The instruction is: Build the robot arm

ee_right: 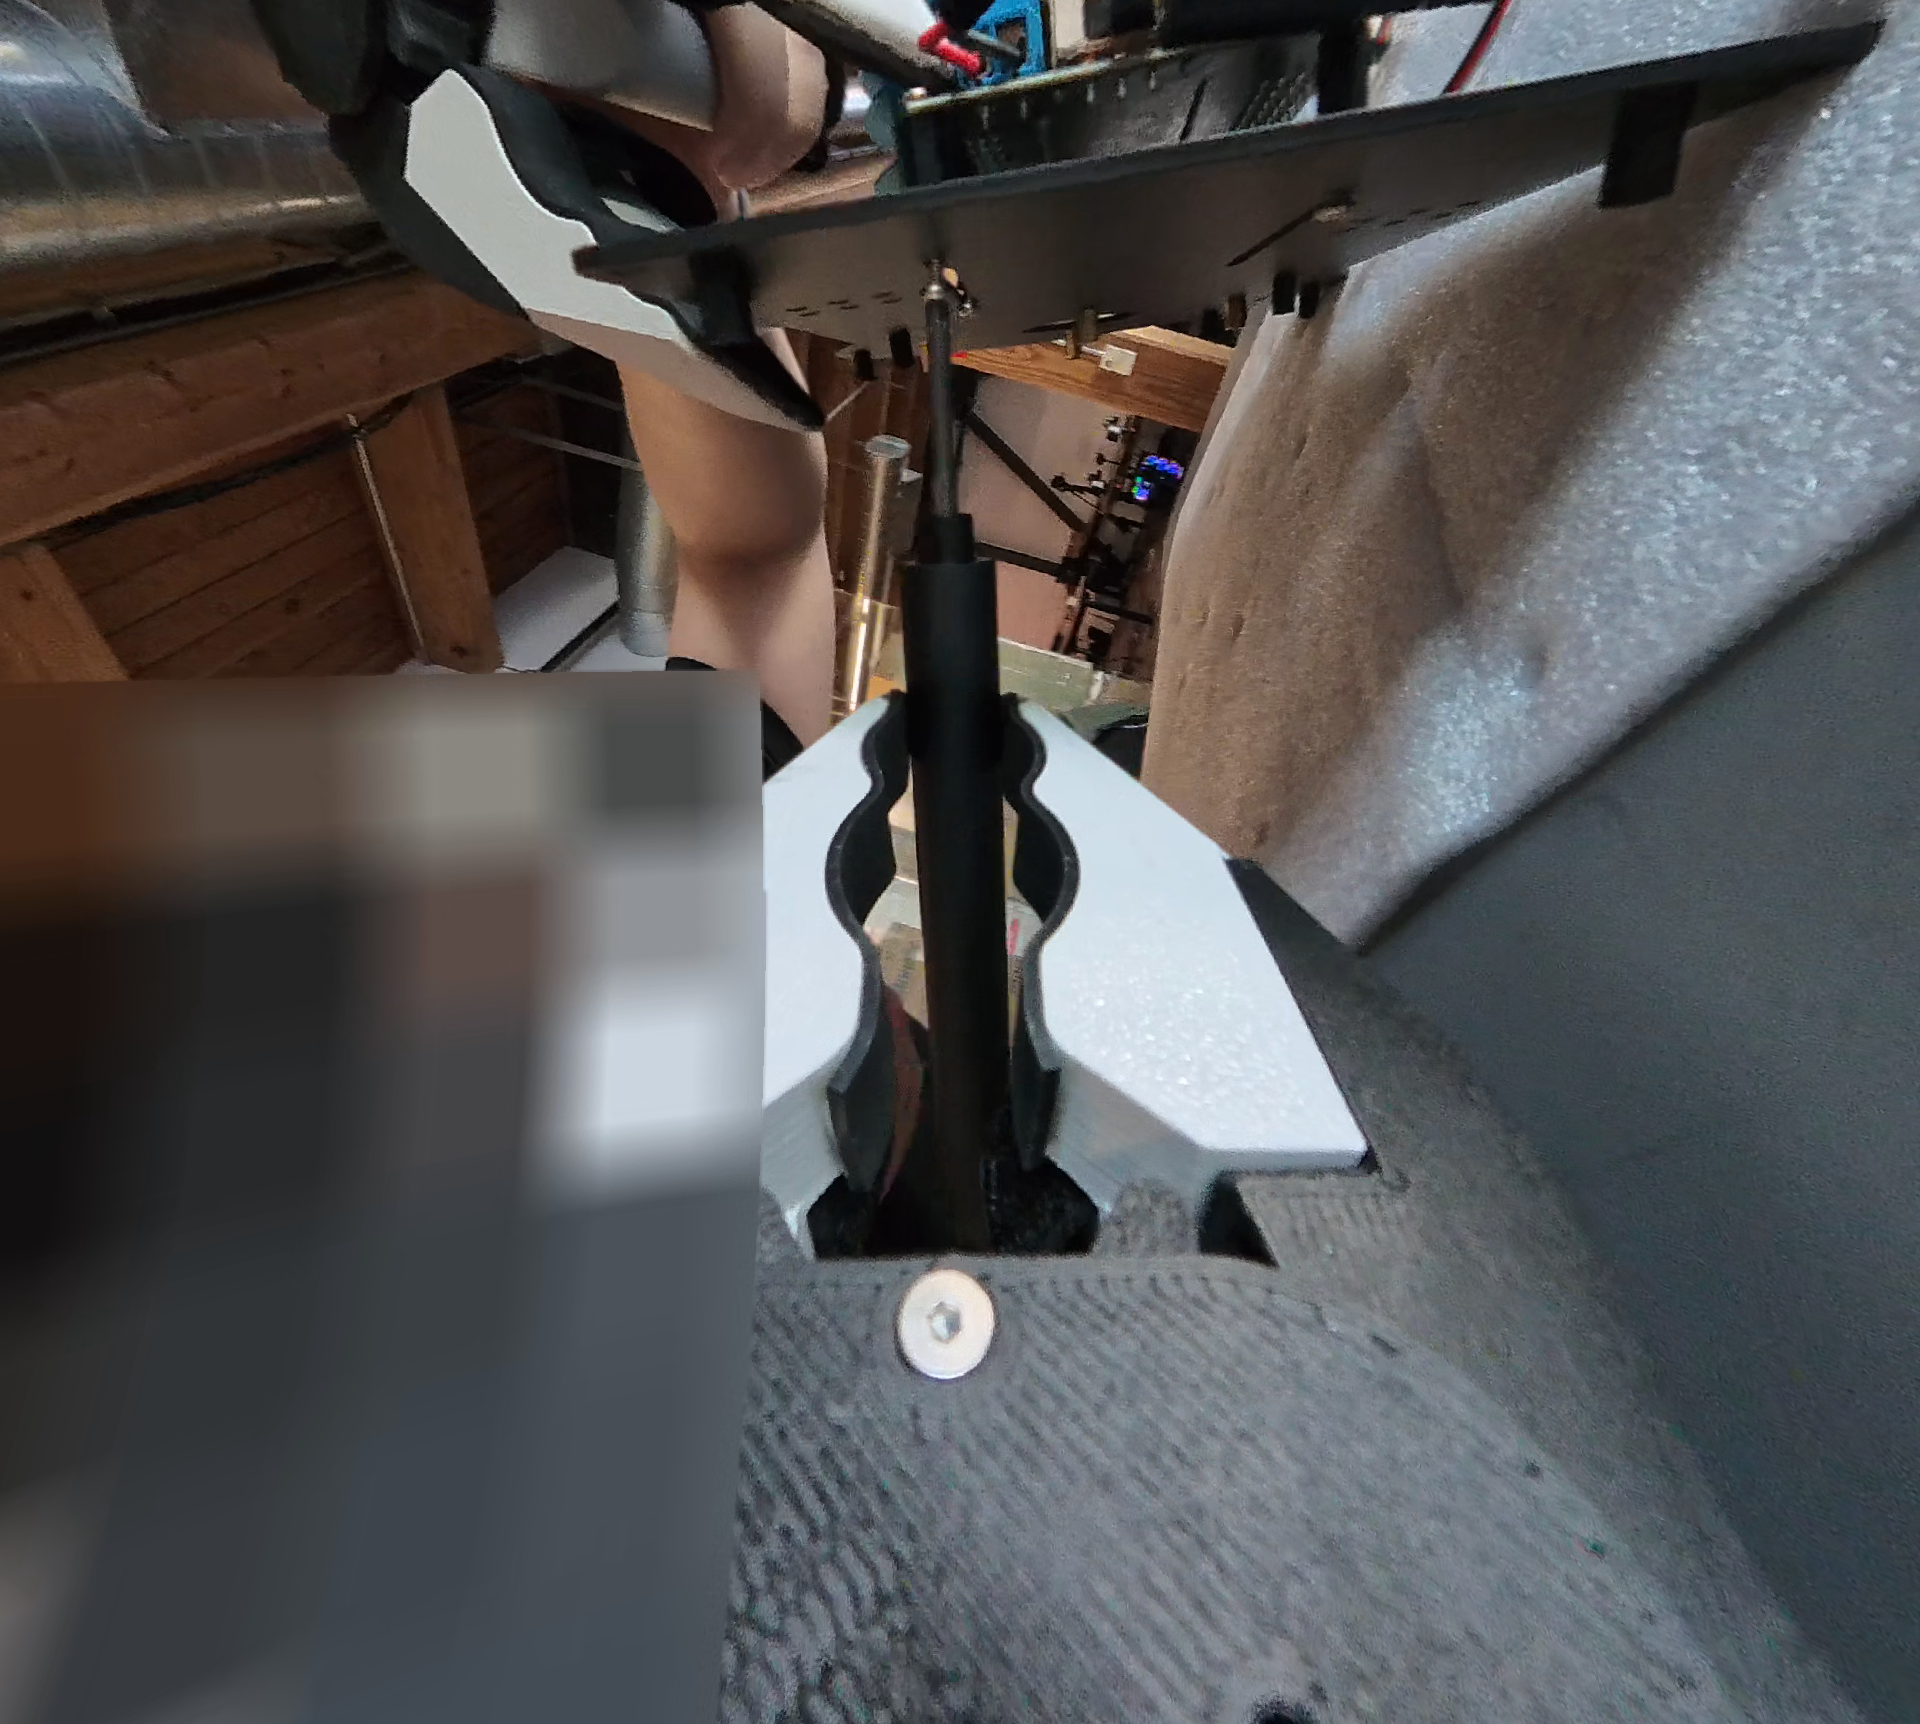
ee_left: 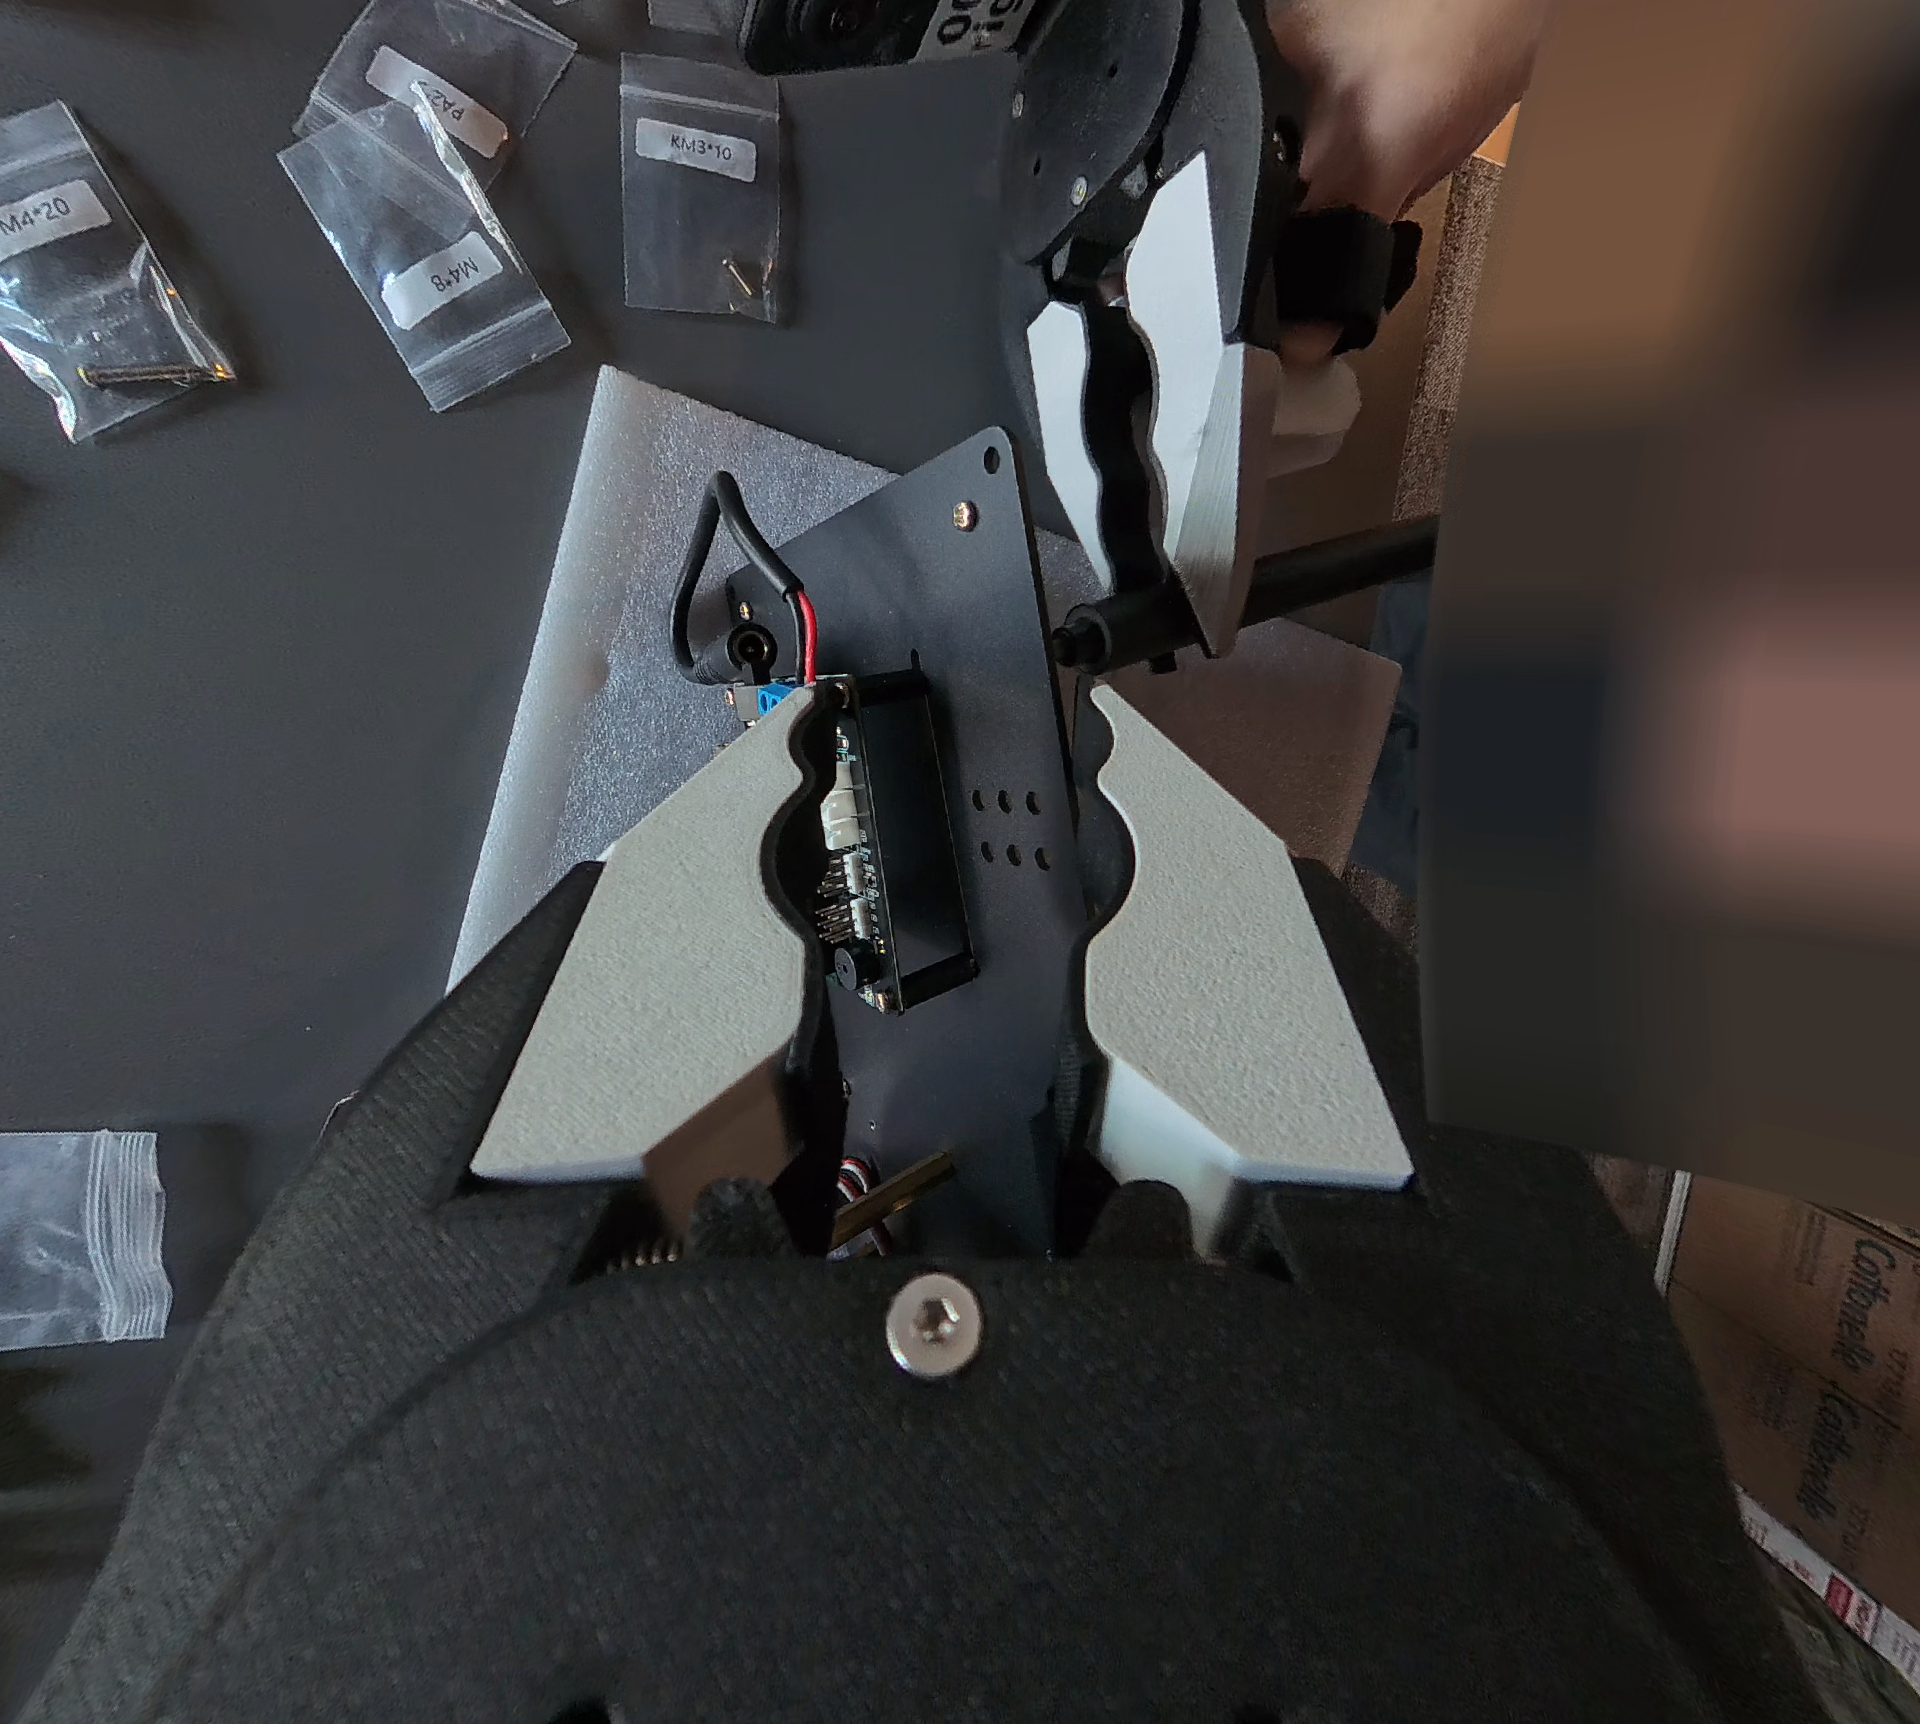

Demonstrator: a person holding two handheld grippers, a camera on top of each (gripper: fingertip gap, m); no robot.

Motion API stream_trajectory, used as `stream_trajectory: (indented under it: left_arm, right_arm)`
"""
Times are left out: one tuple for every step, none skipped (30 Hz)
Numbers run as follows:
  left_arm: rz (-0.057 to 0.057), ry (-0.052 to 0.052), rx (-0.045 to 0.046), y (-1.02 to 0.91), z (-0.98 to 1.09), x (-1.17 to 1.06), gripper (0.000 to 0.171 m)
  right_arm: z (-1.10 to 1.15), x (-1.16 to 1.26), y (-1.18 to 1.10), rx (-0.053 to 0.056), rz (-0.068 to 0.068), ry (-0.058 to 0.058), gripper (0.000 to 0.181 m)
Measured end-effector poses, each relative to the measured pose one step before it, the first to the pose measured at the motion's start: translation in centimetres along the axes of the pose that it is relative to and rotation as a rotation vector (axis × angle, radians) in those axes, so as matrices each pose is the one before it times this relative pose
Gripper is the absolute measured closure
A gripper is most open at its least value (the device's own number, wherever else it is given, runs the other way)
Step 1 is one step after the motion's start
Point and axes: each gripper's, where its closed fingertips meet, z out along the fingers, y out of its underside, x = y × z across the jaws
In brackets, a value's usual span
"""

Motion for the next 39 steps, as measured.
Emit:
stream_trajectory:
  left_arm:
    - [-0.0013,0.0006,0.00151,0.004,-0.007,-0.001,0.127]
    - [-0.0009,0.0002,0.00042,-0.003,-0.001,0.001,0.127]
    - [-0.0001,-0.0001,-0.00060,0.000,-0.001,-0.005,0.127]
    - [0.0006,-0.0008,-0.00139,0.006,0.001,-0.001,0.127]
    - [0.0005,-0.0014,-0.00177,0.000,0.005,-0.004,0.127]
    - [0.0000,-0.0012,-0.00167,0.002,0.015,0.000,0.127]
    - [0.0001,-0.0012,-0.00109,0.010,0.000,0.001,0.127]
    - [0.0009,-0.0014,-0.00049,0.002,0.004,-0.008,0.127]
    - [0.0017,-0.0015,-0.00009,-0.006,0.011,-0.006,0.127]
    - [0.0012,-0.0005,0.00053,-0.010,0.007,-0.006,0.127]
    - [0.0003,0.0011,0.00023,-0.003,0.002,0.013,0.127]
    - [-0.0004,0.0033,0.00021,-0.011,-0.012,0.029,0.126]
    - [-0.0028,0.0043,-0.00031,-0.003,-0.012,0.036,0.125]
    - [-0.0040,0.0026,-0.00095,-0.008,-0.031,-0.011,0.124]
    - [-0.0036,0.0049,-0.00098,-0.024,-0.017,0.042,0.123]
    - [-0.0036,0.0064,-0.00179,-0.005,-0.005,0.057,0.122]
    - [-0.0035,0.0040,-0.00240,-0.013,0.009,0.022,0.122]
    - [-0.0014,0.0029,-0.00239,-0.012,-0.015,0.026,0.121]
    - [-0.0009,0.0015,-0.00194,-0.006,-0.006,0.004,0.121]
    - [-0.0020,-0.0001,-0.00109,-0.004,-0.015,0.000,0.120]
    - [-0.0036,0.0006,-0.00011,-0.004,-0.019,0.006,0.120]
    - [-0.0042,0.0020,0.00096,-0.005,-0.026,0.040,0.119]
    - [-0.0048,-0.0026,0.00169,0.013,-0.033,-0.018,0.118]
    - [-0.0039,-0.0084,0.00182,0.034,-0.086,-0.063,0.116]
    - [-0.0016,-0.0127,0.00777,-0.051,-0.148,-0.107,0.115]
    - [-0.0002,-0.0160,0.01319,-0.123,-0.199,-0.139,0.115]
    - [-0.0003,-0.0112,0.01566,-0.182,-0.243,-0.078,0.114]
    - [-0.0040,-0.0081,0.01307,-0.168,-0.271,-0.035,0.114]
    - [-0.0057,-0.0068,0.01433,-0.215,-0.318,-0.003,0.113]
    - [-0.0039,-0.0090,0.01913,-0.295,-0.379,0.020,0.112]
    - [-0.0036,-0.0153,0.02054,-0.311,-0.439,-0.003,0.112]
    - [-0.0053,-0.0223,0.02396,-0.314,-0.493,-0.028,0.112]
    - [-0.0088,-0.0247,0.02983,-0.320,-0.531,0.019,0.113]
    - [-0.0129,-0.0200,0.03646,-0.316,-0.550,0.224,0.115]
    - [-0.0155,-0.0075,0.04490,-0.307,-0.548,0.525,0.118]
    - [-0.0174,-0.0034,0.04350,-0.171,-0.526,0.656,0.120]
    - [-0.0186,-0.0058,0.03732,0.023,-0.512,0.659,0.121]
    - [-0.0152,0.0013,0.03977,0.094,-0.492,0.822,0.122]
    - [-0.0141,0.0012,0.03426,0.256,-0.491,0.817,0.124]
  right_arm:
    - [-0.027,-0.054,-0.015,0.0024,0.0100,-0.0076,0.166]
    - [-0.024,0.048,-0.028,0.0022,0.0091,-0.0018,0.167]
    - [-0.007,0.011,0.002,0.0000,0.0095,-0.0040,0.166]
    - [-0.004,-0.003,-0.002,-0.0017,0.0078,-0.0034,0.166]
    - [0.003,0.087,-0.009,-0.0008,0.0051,0.0032,0.166]
    - [0.022,0.113,-0.004,-0.0005,-0.0003,0.0074,0.166]
    - [0.030,0.045,0.024,-0.0019,-0.0058,0.0056,0.166]
    - [0.020,0.027,0.018,-0.0024,-0.0061,0.0041,0.166]
    - [0.010,-0.001,-0.005,-0.0007,-0.0058,0.0025,0.166]
    - [0.010,0.011,0.013,-0.0007,-0.0038,0.0024,0.166]
    - [-0.006,0.015,-0.006,0.0006,-0.0008,0.0016,0.166]
    - [-0.012,0.007,-0.024,0.0022,0.0013,-0.0006,0.166]
    - [-0.022,0.007,-0.028,0.0016,0.0017,-0.0005,0.166]
    - [-0.013,0.031,-0.066,0.0031,-0.0001,0.0016,0.166]
    - [-0.008,0.047,-0.005,-0.0001,-0.0013,0.0035,0.166]
    - [0.012,0.024,0.020,-0.0024,-0.0013,0.0019,0.166]
    - [0.038,0.011,0.035,-0.0027,-0.0004,0.0013,0.165]
    - [0.011,0.022,-0.003,-0.0008,-0.0004,0.0010,0.165]
    - [0.005,0.008,-0.010,-0.0001,-0.0002,0.0009,0.165]
    - [-0.009,0.010,-0.030,0.0011,0.0005,0.0002,0.165]
    - [-0.010,0.003,-0.028,0.0019,0.0016,-0.0009,0.165]
    - [-0.017,-0.004,-0.039,0.0017,0.0022,-0.0012,0.165]
    - [-0.022,0.001,-0.028,0.0016,0.0017,-0.0010,0.165]
    - [-0.008,0.021,-0.008,-0.0003,-0.0003,0.0013,0.165]
    - [0.005,0.019,-0.005,0.0000,-0.0024,0.0022,0.165]
    - [0.007,0.021,-0.011,-0.0003,-0.0024,0.0022,0.165]
    - [0.009,0.010,0.004,-0.0008,-0.0008,0.0008,0.165]
    - [0.005,-0.009,-0.011,0.0000,-0.0003,-0.0003,0.165]
    - [-0.006,-0.004,0.012,-0.0009,0.0001,-0.0002,0.165]
    - [0.001,-0.009,0.000,-0.0002,-0.0012,-0.0005,0.165]
    - [0.016,-0.014,0.016,-0.0008,-0.0008,-0.0001,0.165]
    - [0.011,0.001,0.020,-0.0015,0.0002,-0.0001,0.165]
    - [0.014,0.013,0.009,-0.0011,0.0013,-0.0003,0.165]
    - [0.007,0.007,0.000,-0.0006,0.0023,-0.0008,0.165]
    - [0.004,0.000,-0.010,0.0000,0.0001,-0.0002,0.165]
    - [0.003,0.006,-0.005,-0.0006,-0.0017,0.0008,0.165]
    - [0.000,0.016,-0.001,-0.0006,-0.0005,0.0007,0.165]
    - [0.007,0.006,-0.004,-0.0008,0.0033,-0.0012,0.165]
    - [-0.009,0.008,-0.019,-0.0001,0.0041,-0.0020,0.165]
